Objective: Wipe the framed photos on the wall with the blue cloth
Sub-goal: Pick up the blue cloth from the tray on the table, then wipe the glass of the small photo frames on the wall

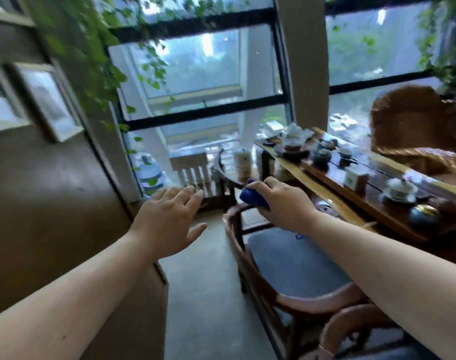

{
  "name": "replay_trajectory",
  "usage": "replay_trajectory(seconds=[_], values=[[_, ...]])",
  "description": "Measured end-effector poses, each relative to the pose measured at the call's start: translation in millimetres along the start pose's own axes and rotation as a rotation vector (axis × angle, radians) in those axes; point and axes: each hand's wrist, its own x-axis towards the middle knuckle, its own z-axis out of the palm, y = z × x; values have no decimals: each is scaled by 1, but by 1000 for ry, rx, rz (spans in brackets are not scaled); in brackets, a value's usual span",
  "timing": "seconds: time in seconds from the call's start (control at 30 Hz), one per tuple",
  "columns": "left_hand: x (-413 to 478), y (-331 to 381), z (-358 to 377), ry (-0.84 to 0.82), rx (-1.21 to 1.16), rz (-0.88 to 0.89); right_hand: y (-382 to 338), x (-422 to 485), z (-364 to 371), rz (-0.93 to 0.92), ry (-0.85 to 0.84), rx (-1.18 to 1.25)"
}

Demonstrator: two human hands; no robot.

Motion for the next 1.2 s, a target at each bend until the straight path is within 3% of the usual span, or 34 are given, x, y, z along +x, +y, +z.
replay_trajectory(seconds=[0.3, 0.5, 0.83, 1.03, 1.2], values=[[-52, -128, -33, 42, 115, -238, -131, 120, 0, -148, 133, 126], [-48, -182, -36, 70, 180, -338, -172, 191, 24, -204, 177, 241], [47, -282, -10, 64, 216, -498, -186, 368, 89, -307, 250, 516], [113, -352, -20, 56, 379, -569, -195, 478, 113, -379, 273, 631], [140, -402, -25, 11, 514, -523, -215, 543, 126, -381, 267, 794]])
